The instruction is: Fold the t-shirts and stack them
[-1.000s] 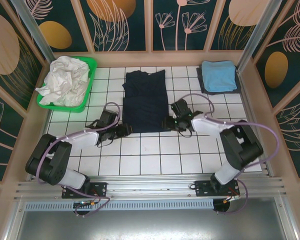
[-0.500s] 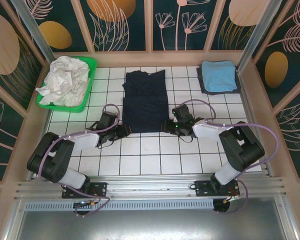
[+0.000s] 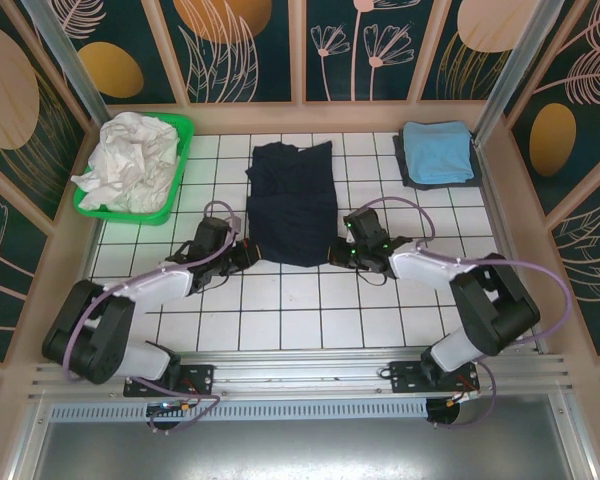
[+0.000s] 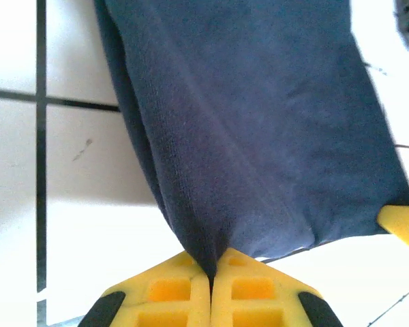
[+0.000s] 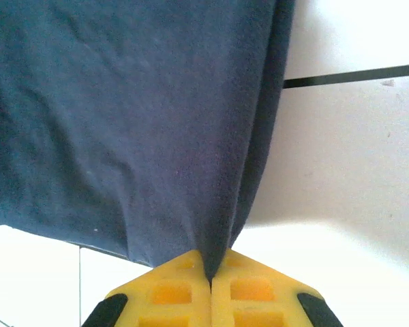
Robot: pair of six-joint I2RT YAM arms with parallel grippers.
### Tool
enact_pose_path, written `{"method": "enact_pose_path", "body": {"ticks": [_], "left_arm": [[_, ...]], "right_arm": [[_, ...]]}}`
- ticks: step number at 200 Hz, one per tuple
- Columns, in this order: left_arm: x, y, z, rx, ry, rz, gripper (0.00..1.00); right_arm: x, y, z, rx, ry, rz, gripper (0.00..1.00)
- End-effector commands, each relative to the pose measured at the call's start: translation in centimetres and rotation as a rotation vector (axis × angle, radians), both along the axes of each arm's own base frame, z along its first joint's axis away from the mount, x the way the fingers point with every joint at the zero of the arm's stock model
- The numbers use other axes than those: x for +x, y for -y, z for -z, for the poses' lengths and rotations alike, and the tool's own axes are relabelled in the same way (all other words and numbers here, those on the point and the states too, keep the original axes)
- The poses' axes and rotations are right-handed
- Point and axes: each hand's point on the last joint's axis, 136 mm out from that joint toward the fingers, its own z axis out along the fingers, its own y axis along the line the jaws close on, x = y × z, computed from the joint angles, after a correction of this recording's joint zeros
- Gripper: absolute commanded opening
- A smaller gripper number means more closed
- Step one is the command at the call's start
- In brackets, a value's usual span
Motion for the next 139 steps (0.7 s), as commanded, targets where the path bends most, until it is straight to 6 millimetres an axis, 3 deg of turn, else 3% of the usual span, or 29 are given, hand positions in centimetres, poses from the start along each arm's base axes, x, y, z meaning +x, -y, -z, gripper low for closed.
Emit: {"method": "enact_pose_path", "body": {"ticks": [1,36,86,121,139], "left_arm": [[-1.8,-0.5,-1.0,-0.017,-0.006,-0.004,0.0],[-3.2,-1.5,-3.5,-0.048,0.037,-0.029,0.0],[-3.6,-1.5,-10.4,-0.121,0.159,-0.031,0.0],[-2.2,-1.3,-14.3,-0.099,0.23,-0.025,0.0],[-0.4,-1.7,-15.3,-0.034,0.257,-0.056,0.0]], "right_arm": [[-1.6,0.8,-1.2,-0.002,0.003,0.018,0.0],[-2.7,1.1,-4.0,0.029,0.041,0.015,0.0],[-3.3,1.0,-11.7,0.093,0.16,0.041,0.0],[-1.4,0.9,-15.5,0.086,0.244,0.053,0.0],[0.9,1.2,-15.8,0.064,0.252,0.053,0.0]]}}
